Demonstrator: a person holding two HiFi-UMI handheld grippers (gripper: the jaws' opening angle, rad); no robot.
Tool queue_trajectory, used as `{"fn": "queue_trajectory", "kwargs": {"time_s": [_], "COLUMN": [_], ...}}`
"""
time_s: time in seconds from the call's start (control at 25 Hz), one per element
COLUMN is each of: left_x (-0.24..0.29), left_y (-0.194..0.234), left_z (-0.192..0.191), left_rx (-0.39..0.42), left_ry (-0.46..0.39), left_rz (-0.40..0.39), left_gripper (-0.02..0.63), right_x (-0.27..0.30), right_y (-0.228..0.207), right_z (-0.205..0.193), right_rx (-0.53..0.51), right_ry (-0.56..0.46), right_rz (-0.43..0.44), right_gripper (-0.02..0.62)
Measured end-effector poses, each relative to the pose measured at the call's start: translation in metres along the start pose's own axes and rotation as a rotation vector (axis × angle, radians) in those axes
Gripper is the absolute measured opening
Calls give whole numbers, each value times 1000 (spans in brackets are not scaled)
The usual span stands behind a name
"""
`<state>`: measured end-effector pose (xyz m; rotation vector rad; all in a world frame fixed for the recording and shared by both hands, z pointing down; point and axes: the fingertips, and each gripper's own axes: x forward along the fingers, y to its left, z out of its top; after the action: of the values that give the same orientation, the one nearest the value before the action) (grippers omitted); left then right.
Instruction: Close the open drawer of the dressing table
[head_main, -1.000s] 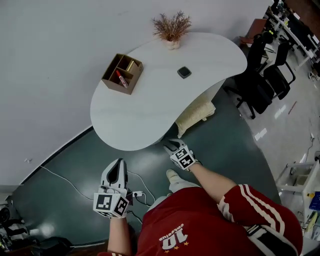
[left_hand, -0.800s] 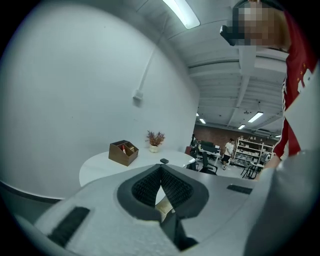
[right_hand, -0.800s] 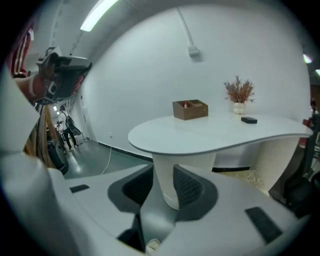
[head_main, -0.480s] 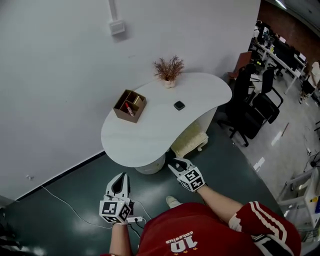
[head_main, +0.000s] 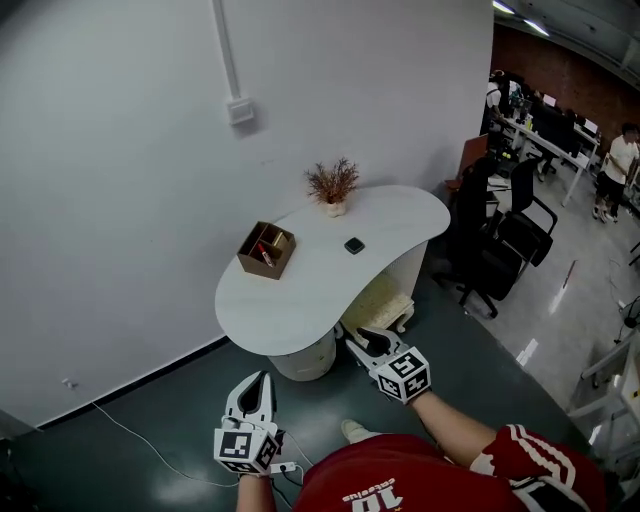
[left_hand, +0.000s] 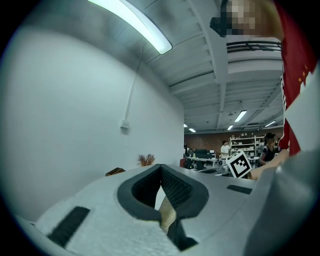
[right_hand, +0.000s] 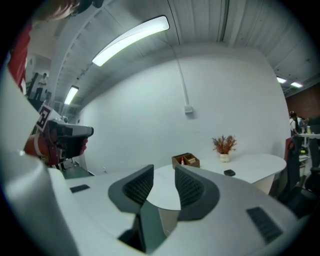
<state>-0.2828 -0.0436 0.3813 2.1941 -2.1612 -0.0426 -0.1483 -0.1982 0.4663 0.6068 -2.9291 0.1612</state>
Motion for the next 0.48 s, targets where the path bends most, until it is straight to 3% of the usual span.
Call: {"fn": "queue_trajectory", "kwargs": {"time_s": [0.2, 0.36, 0.48], "left_x": [-14, -21, -22], "left_y": [-36, -59, -67], "left_z": [30, 54, 67], "left_rx": [9, 26, 60], "left_ry": [-73, -115, -111], "left_rz": [-76, -130, -139], "left_gripper": [0, 0, 0], "right_x": [-56, -95, -118], "right_y": [21, 30, 38], "right_z": [66, 101, 117], "right_rx": [-27, -76, -113], "right_ry": [-132, -160, -169], "right_rz": [-37, -65, -75], "right_gripper": [123, 119, 55]}}
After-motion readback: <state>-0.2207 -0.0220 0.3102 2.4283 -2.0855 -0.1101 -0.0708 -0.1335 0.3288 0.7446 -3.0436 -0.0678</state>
